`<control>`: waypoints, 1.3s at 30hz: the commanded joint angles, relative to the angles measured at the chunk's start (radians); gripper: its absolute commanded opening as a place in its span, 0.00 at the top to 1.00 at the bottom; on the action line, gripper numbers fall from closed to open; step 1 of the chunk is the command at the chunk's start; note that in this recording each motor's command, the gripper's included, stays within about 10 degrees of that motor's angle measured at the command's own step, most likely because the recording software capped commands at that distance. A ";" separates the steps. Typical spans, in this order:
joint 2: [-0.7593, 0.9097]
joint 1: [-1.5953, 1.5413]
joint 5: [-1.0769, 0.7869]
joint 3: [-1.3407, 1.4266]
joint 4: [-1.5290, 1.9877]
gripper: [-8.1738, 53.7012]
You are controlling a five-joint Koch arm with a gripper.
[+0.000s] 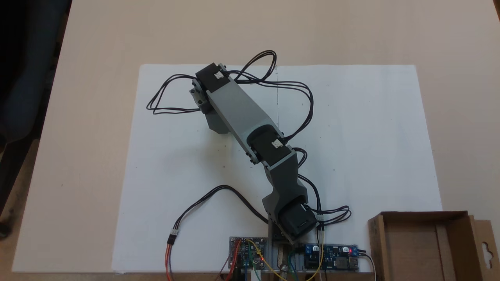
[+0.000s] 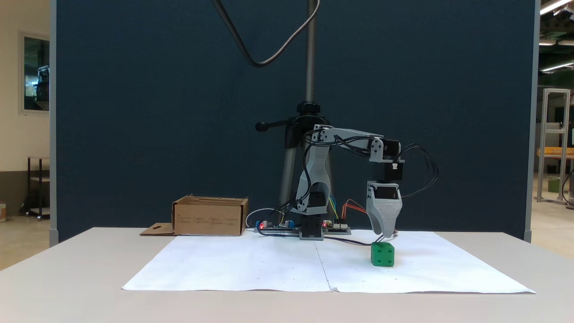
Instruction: Grasp a green dice and put it in the bin.
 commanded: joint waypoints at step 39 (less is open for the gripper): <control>0.002 -0.009 0.048 0.235 -0.319 0.14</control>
